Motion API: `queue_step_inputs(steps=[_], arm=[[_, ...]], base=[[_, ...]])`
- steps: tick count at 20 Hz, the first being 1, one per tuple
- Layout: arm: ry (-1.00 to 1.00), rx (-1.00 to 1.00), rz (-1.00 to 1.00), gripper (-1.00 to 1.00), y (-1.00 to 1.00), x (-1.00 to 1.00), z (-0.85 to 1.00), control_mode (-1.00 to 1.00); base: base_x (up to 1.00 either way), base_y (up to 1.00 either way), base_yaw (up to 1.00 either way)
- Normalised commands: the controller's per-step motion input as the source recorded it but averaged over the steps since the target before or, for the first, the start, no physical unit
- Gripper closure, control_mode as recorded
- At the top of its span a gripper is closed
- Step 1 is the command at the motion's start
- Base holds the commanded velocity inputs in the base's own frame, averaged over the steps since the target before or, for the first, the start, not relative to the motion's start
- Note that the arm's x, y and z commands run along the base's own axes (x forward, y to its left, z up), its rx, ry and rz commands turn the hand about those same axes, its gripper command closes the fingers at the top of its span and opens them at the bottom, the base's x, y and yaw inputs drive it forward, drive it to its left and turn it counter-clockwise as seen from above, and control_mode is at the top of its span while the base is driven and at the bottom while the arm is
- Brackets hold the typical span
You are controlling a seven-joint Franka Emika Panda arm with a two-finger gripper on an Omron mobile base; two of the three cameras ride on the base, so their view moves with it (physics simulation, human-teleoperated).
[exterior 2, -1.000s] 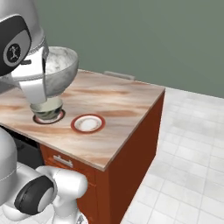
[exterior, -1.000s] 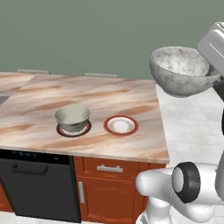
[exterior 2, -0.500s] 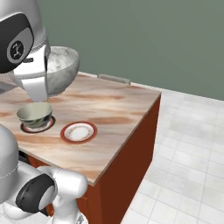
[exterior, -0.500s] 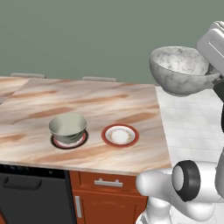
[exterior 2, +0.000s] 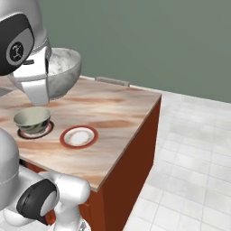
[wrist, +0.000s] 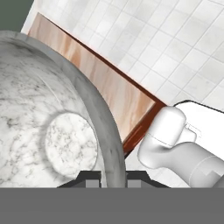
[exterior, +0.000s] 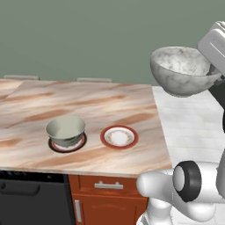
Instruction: Move the bowls from the cabinet to the plates on the dining table.
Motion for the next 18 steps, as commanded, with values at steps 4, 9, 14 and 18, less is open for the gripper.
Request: queue_step_inputs(steps=[4, 9, 14, 18], arm=[[0.00, 0.00, 0.00, 1.00, 0.00, 0.00, 0.00, 1.00], [0.00, 0.00, 0.00, 1.00, 0.00, 0.00, 0.00, 1.00], [0.00, 0.00, 0.00, 1.00, 0.00, 0.00, 0.00, 1.00], [0.00, 0.00, 0.00, 1.00, 0.00, 0.00, 0.00, 1.00]], base=[[0.21, 0.27, -0.16], [0.00, 0.58, -0.03], [0.10, 0.56, -0.01], [0.53, 0.30, -0.05]])
